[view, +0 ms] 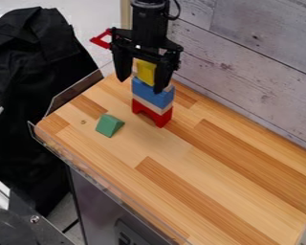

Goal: Put the green block on top of the yellow block

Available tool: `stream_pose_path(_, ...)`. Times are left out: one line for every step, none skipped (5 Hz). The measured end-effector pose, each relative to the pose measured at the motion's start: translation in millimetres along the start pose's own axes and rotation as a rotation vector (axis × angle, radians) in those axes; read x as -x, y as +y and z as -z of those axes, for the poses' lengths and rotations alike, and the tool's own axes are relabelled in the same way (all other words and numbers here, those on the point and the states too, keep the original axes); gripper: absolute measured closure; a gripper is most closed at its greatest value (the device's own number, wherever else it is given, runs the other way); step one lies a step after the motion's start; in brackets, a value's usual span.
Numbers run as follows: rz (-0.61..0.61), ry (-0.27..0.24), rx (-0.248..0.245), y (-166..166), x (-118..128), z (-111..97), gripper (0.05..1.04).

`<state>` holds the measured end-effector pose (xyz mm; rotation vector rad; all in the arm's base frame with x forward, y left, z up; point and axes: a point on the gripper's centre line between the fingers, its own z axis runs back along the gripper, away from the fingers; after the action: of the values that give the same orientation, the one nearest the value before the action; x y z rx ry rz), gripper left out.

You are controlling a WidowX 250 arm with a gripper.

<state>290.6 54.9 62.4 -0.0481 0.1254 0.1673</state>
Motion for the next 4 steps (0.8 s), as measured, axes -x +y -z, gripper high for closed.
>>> stream_pose_path(-0.028, 0.008, -0.054, 7.7, 4.3, 6.8, 0.083)
stream_pose_path(-0.019, 0.013, -0.098, 15.6, 7.3, 8.8, 0.083)
stream_pose_path(-0.031, -0.023, -0.112, 25.6, 10.8, -0.8, 0.083)
stream_pose_path(-0.062, -0.053, -0.1, 33.8, 13.6, -9.4, 0.083)
